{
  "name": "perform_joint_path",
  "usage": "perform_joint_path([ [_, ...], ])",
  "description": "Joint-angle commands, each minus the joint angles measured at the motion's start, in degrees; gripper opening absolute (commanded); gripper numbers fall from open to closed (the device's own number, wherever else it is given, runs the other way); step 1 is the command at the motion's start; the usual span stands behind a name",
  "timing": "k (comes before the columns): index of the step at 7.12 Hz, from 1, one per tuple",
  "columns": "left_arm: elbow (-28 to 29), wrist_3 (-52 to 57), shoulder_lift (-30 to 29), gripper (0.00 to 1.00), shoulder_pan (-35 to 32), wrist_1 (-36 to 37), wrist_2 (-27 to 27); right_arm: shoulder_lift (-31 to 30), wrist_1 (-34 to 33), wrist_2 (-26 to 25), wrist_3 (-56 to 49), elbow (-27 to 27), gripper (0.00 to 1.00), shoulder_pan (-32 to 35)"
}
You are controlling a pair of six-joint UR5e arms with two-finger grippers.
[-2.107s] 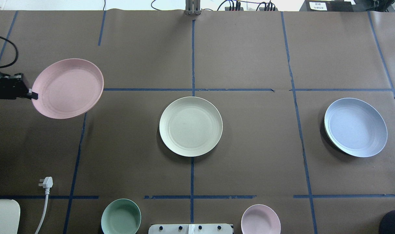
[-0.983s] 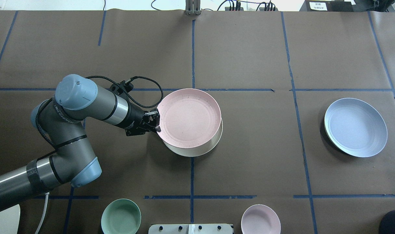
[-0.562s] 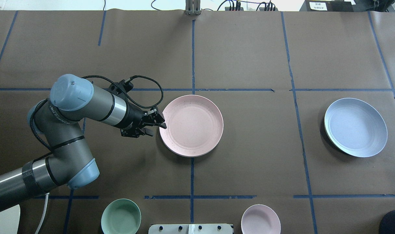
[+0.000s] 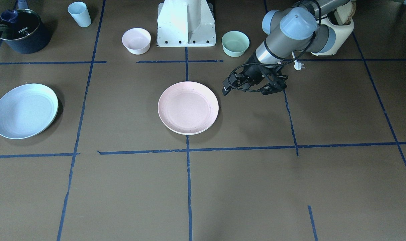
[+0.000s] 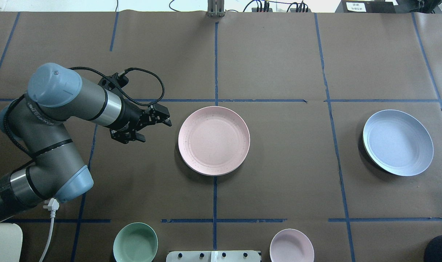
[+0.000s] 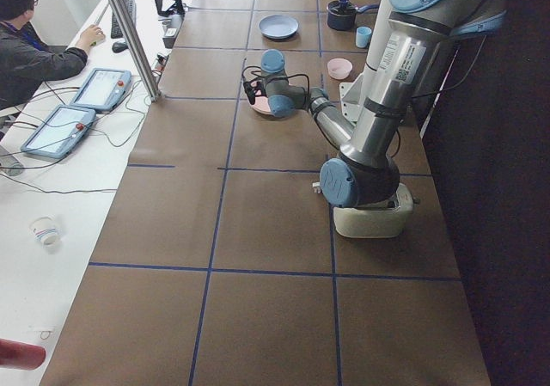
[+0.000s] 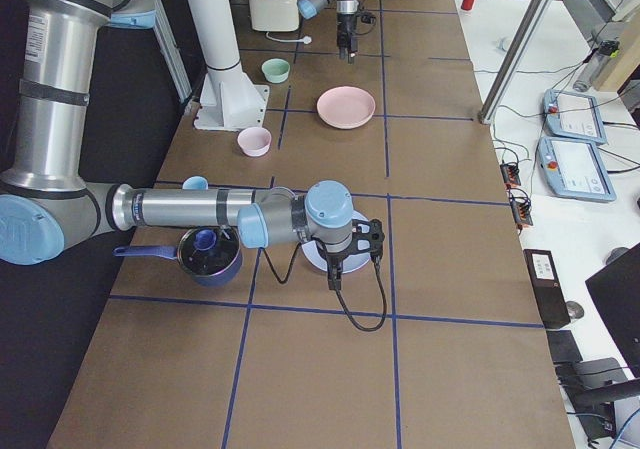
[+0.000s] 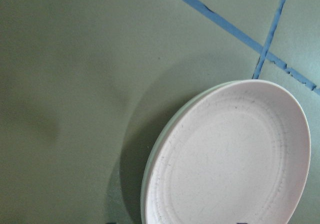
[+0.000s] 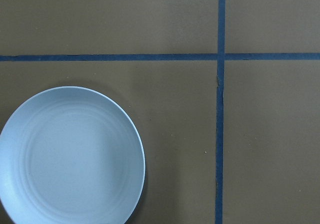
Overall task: Stack three plates with pink and blue
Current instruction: 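Withdraw the left gripper while the right gripper grasps the light blue plate rim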
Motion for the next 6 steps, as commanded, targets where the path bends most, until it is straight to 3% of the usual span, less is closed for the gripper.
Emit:
perform_joint_path([
  [1,-10.3,11.48,1.3,1.0,-1.28,19.38,0.14,-0.79,22.19,-4.14,17.39,-8.68,1.0,-8.41],
  [2,-13.31,15.36,1.48,1.0,-1.63,25.4,0.14,-0.18,31.53,-5.62,26.94,-13.18,1.0,-13.14],
  [3,-15.69,17.57,4.35,1.0,-2.51,26.41,0.14,-0.18,38.5,-9.03,32.61,-16.27,1.0,-18.06],
  [4,-17.28,20.47,6.99,1.0,-3.47,26.51,0.14,1.04,40.14,-10.28,37.71,-16.99,1.0,-21.59],
  [6,-18.0,23.82,9.73,1.0,-5.76,26.51,-0.03,1.32,40.24,-10.38,38.55,-19.01,1.0,-22.59],
])
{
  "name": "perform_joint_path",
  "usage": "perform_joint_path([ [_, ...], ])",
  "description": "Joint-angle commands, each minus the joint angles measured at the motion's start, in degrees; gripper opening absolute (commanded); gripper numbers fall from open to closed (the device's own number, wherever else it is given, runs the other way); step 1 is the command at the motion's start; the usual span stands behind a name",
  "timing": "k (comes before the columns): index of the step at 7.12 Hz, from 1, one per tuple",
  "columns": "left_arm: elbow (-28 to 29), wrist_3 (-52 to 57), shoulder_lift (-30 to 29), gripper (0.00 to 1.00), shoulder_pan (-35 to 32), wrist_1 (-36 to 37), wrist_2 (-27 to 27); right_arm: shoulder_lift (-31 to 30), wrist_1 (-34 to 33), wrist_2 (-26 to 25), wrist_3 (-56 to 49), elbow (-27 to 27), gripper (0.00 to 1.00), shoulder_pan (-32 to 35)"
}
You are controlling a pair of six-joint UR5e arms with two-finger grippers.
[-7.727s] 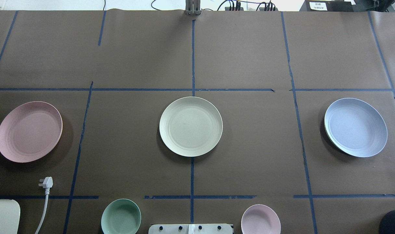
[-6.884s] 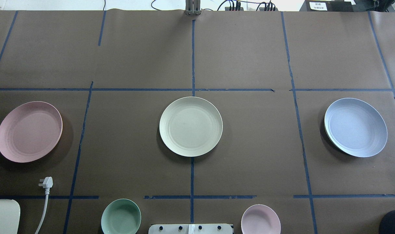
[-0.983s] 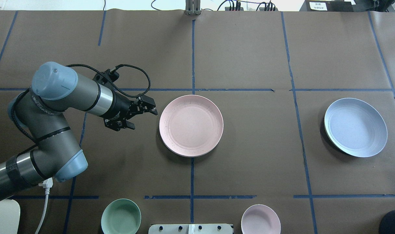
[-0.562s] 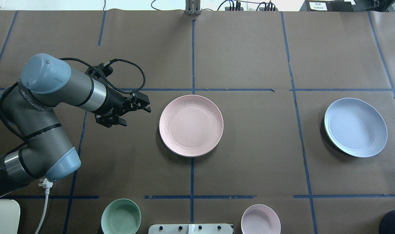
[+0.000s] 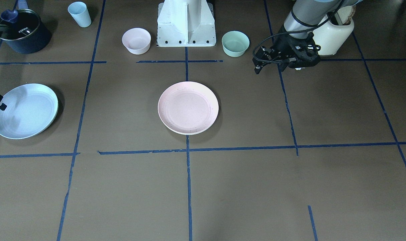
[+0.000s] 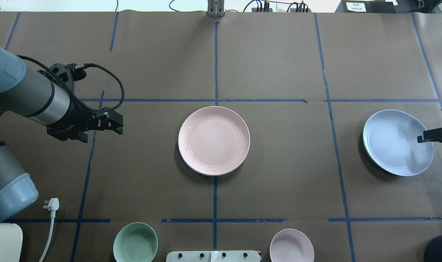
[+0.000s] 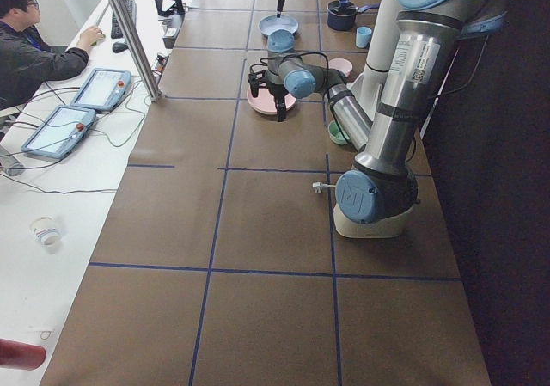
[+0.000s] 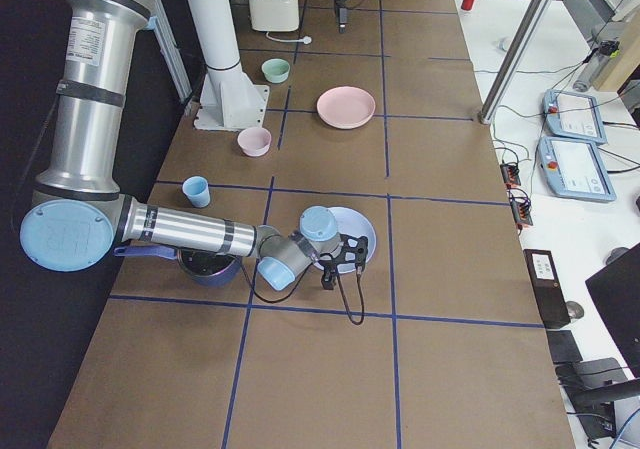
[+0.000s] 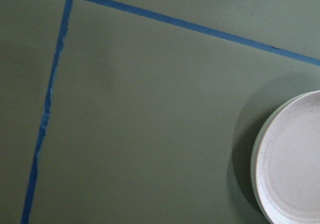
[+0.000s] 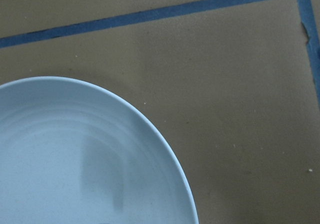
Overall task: Stack three plates with pink and blue
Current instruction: 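Withdraw the left gripper while the right gripper grasps the light blue plate rim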
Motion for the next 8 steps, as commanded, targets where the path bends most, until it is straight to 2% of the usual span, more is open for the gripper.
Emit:
perform_joint_path([
  [1,-0.72,2.92,2.19,1.0,-1.58,0.15,-0.01,0.23,0.67,-0.41,1.26,-1.63,0.93,-0.9],
  [2,-0.8,2.93,2.28,1.0,-1.94,0.15,-0.01,0.06,0.67,-0.15,1.26,-2.15,0.64,-0.9],
  [3,-0.8,2.93,2.46,1.0,-2.46,0.15,-0.1,0.06,0.67,0.11,1.08,-1.98,0.26,-0.81],
  [4,-0.8,2.93,3.07,1.0,-2.99,0.15,-0.1,0.06,0.76,0.9,0.47,-1.46,0.03,-0.29],
  [6,-0.72,2.93,3.68,1.0,-3.34,0.15,-0.01,0.23,0.76,4.14,0.47,-1.37,0.0,2.34],
  [8,-0.19,11.3,6.65,1.0,-3.95,0.15,0.16,0.41,0.67,7.4,0.47,0.64,0.0,4.46],
])
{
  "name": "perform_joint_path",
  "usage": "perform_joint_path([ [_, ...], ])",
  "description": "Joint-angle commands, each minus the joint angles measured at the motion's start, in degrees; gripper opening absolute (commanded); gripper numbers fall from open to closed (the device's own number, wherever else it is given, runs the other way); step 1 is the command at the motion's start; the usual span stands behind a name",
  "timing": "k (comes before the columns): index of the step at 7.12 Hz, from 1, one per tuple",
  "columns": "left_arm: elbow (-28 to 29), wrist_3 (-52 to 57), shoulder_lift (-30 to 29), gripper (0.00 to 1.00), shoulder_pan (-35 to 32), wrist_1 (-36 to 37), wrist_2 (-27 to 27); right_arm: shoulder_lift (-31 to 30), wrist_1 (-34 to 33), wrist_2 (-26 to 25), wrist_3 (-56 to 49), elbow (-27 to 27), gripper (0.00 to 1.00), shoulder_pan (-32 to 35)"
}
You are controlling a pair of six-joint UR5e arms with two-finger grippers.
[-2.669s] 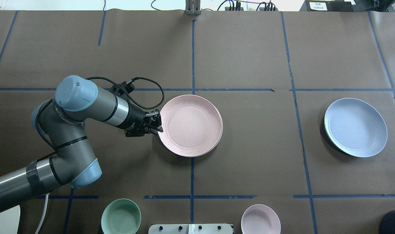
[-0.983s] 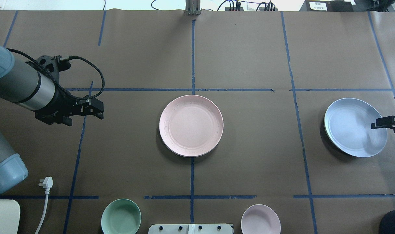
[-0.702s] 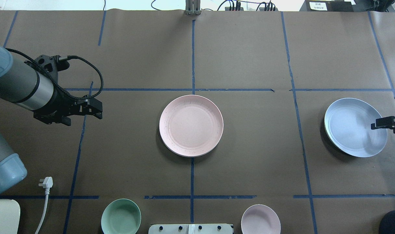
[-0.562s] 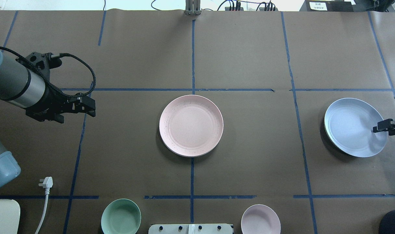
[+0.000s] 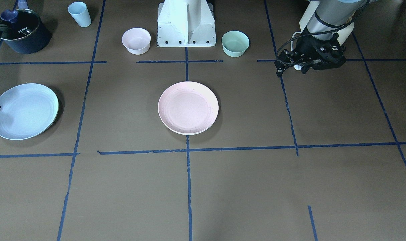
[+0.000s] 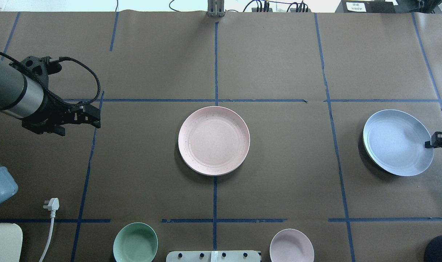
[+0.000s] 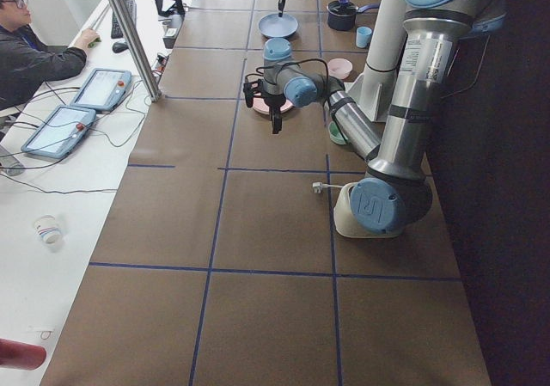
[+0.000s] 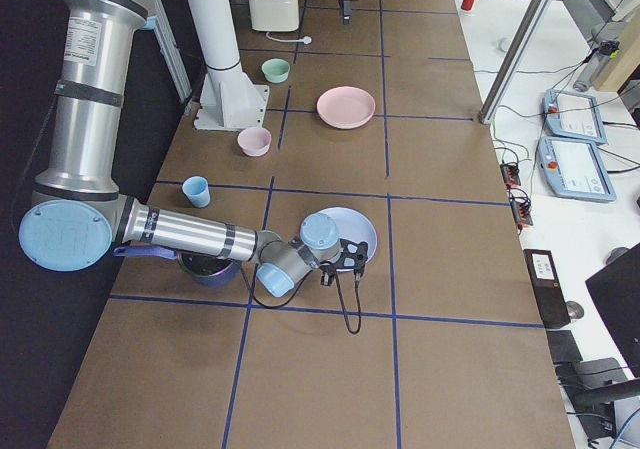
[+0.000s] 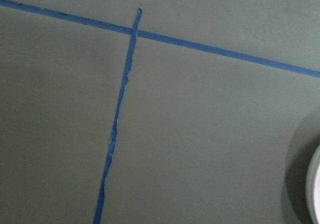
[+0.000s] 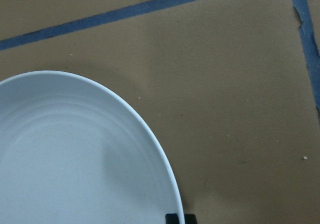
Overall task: Stack three plates with pink and blue
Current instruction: 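Withdraw the left gripper while the right gripper grasps the light blue plate rim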
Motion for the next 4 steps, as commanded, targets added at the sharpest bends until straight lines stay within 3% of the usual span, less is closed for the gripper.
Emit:
perform_joint_path([
  [1,0.3,12.48,4.43,1.0,-3.19,0.08,0.05,0.5,0.02,1.6,0.37,3.51,0.0,0.96],
  [3,1.0,27.68,9.61,1.0,-10.39,0.35,-0.39,5.04,-0.15,5.08,2.9,6.25,0.0,1.31],
  [4,2.92,36.11,11.55,1.0,-15.56,0.35,-3.79,9.86,-0.76,8.07,8.67,6.35,0.0,2.1],
])
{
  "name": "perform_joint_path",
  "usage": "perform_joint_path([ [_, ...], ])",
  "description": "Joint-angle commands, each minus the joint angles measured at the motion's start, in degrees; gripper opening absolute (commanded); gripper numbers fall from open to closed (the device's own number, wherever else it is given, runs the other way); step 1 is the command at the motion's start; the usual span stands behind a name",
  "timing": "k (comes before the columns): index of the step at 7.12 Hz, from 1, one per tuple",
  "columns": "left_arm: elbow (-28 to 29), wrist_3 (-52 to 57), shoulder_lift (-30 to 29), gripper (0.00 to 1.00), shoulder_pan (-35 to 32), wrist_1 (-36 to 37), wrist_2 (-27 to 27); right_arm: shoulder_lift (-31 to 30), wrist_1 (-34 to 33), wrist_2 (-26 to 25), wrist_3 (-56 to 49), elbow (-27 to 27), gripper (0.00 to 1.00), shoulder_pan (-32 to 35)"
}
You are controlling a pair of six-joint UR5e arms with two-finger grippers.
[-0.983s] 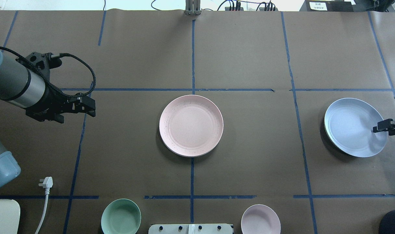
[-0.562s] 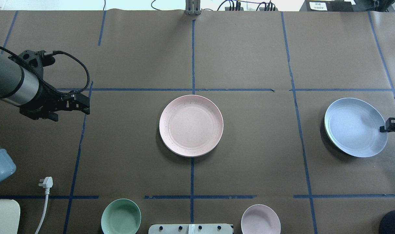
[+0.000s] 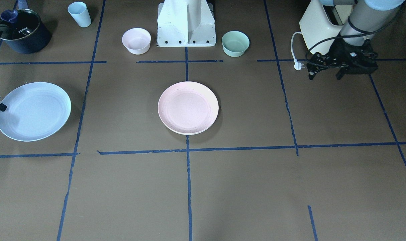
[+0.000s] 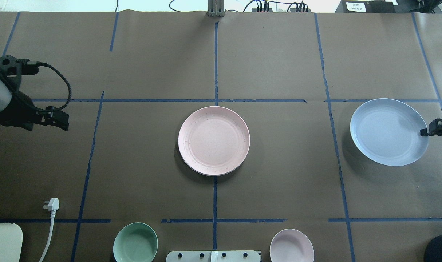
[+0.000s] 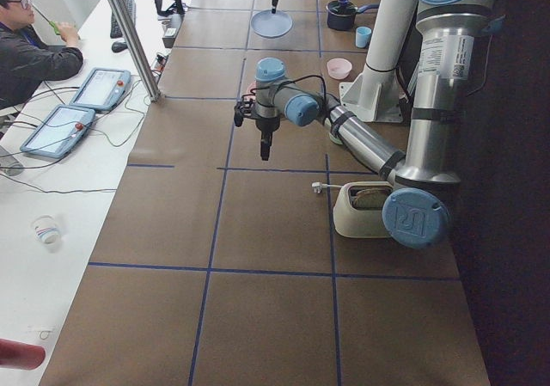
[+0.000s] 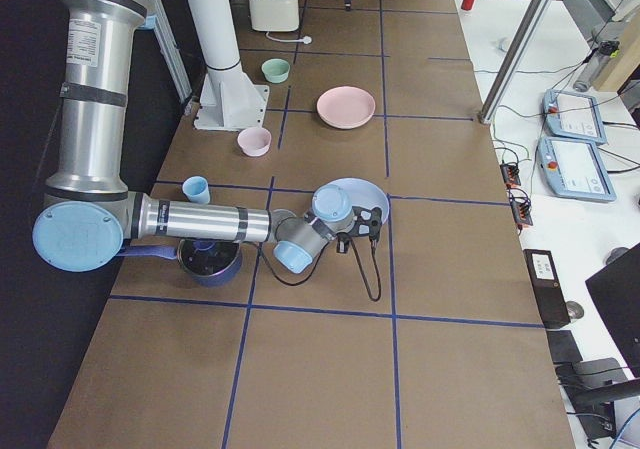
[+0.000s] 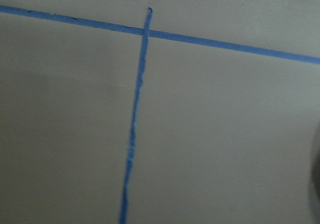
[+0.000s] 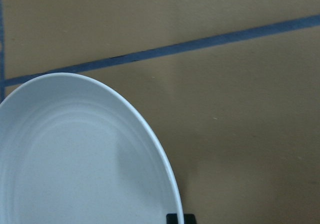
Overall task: Stack three plates with pink and blue
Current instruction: 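Lift the light blue plate with the right gripper and carry it onto the stack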
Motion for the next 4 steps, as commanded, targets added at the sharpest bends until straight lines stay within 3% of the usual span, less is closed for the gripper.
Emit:
perform_joint_path([
  [1,5.69,19.65,3.6,1.0,-11.89,0.06,-7.29,9.67,-0.77,3.85,10.98,0.56,0.0,0.65],
  [3,13.6,34.46,4.23,1.0,-19.83,-0.12,-9.35,20.04,-6.55,2.29,19.96,1.17,0.0,-3.88],
  [4,15.9,36.17,4.23,1.0,-20.39,-0.64,-9.35,23.92,-10.66,-2.78,22.96,3.43,0.0,-8.62],
])
